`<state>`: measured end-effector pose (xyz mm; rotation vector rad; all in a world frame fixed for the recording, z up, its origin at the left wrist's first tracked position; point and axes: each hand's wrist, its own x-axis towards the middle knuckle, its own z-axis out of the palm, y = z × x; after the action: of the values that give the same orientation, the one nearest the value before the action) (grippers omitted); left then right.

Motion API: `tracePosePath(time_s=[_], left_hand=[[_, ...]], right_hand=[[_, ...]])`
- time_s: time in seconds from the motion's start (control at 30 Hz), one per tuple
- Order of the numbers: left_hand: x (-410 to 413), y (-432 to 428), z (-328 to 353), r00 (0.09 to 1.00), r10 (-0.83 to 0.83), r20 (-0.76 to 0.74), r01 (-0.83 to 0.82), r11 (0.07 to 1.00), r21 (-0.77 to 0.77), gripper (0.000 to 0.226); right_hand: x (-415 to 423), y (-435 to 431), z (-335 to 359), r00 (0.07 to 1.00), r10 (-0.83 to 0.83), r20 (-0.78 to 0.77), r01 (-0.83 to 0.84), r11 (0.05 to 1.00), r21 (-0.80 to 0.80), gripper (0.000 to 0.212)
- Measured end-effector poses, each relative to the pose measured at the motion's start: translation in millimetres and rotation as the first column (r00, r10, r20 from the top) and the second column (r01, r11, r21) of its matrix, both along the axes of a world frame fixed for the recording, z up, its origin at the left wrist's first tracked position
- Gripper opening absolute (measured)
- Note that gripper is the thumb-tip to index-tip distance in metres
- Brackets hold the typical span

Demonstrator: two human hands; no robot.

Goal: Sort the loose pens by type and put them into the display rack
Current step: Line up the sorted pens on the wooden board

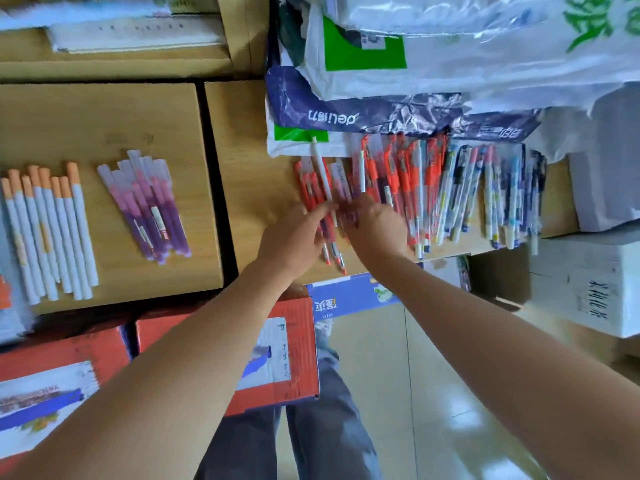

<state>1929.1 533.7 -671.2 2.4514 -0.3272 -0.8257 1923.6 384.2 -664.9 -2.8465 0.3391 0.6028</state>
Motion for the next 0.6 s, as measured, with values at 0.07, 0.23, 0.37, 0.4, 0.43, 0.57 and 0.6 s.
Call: tracePosePath(time_s=[0.07,0.23,0.37,0.4,0.43,0.57,0.6], left_hand=[[-1.5,5.1,1.2,0.998,-0.016,0.052,0.015,1.000,0.017,0.052],[-5.1,11.9,-0.9,0.999,0.019,0.039,-0.018,0.999,-0.031,0.050],[-4.4,8.7,-0.7,0.997,0.062,0.040,-0.059,0.996,-0.066,0.041],[-4.0,7.4,-1.0,0.996,0.083,0.036,-0.080,0.994,-0.077,0.037],[-3.8,6.6,-2.1,0.993,0.114,0.023,-0.111,0.989,-0.099,0.033],[-3.5,4.2,-4.6,0.951,0.300,-0.079,-0.310,0.923,-0.228,0.018],[-2.7,2.9,-3.8,0.923,0.358,-0.142,-0.384,0.883,-0.269,0.018]], right_hand=[[2.6,-0.5,-2.1,1.000,0.019,0.009,-0.019,1.000,-0.012,0.026],[2.9,1.1,-7.8,0.999,0.006,-0.032,-0.005,1.000,0.020,0.033],[10.6,-0.2,-10.0,0.995,-0.056,-0.077,0.067,0.987,0.144,0.032],[12.3,-0.4,-8.8,0.994,-0.068,-0.085,0.081,0.982,0.169,0.030],[13.6,-1.1,-7.1,0.994,-0.074,-0.086,0.090,0.977,0.192,0.029],[14.9,-9.8,0.6,0.972,-0.228,-0.052,0.227,0.864,0.449,0.020],[14.5,-13.0,2.6,0.967,-0.248,-0.055,0.241,0.828,0.506,0.015]])
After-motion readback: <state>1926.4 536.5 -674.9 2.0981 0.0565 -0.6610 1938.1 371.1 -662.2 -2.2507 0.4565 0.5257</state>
